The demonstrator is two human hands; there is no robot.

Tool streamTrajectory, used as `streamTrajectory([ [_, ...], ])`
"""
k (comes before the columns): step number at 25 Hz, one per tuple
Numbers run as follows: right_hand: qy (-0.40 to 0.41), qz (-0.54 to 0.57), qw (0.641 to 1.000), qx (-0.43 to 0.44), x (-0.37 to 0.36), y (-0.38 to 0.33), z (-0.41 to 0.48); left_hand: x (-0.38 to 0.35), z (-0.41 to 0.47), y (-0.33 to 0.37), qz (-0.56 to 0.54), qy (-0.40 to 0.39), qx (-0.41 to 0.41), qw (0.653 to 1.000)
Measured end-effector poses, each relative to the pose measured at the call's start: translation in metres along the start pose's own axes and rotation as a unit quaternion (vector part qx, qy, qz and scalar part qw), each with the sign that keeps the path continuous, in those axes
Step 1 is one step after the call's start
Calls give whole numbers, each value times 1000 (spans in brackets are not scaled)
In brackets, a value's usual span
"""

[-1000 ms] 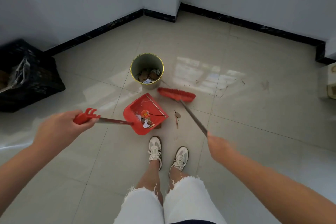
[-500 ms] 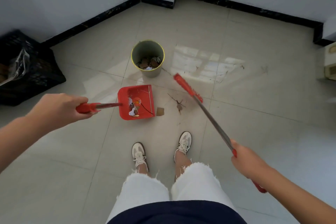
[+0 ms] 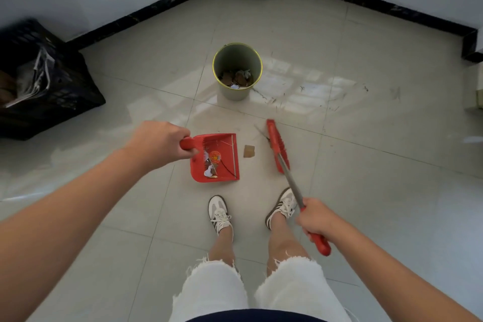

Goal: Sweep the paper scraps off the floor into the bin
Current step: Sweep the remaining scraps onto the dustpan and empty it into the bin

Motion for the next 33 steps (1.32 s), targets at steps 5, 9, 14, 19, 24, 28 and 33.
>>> streamTrajectory([
  [5, -57, -8, 997, 43, -56, -49, -59, -14, -18, -15, -53, 15, 33, 998],
  [9, -45, 24, 998, 21, 6, -43, -91, -18, -31, -25, -68, 31, 40, 996],
  [14, -15, 12, 999, 42, 77, -21, -134, -17, -77, -57, -117, 71, 130, 982],
  [19, 80, -30, 996, 38, 99, -17, -85, -12, -99, -87, -137, 71, 208, 966],
  [24, 122, -81, 989, 15, 87, -51, 3, -5, -101, -109, -119, 68, 238, 961],
  [28, 60, -169, 983, 43, 38, -103, 7, -9, -96, -119, -97, 63, 244, 963],
  [33, -45, -201, 971, 121, -42, -120, -31, -16, -78, -107, -89, 79, 215, 969],
])
Point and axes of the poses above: each hand's wrist, its own z-axis towards the middle knuckle, its own x-axis out of the back of the hand, y = z × x, the point moved 6 cm from there along z, towards the middle knuckle, and after that the axes turned 13 degrees about y, right-handed, at the moved point
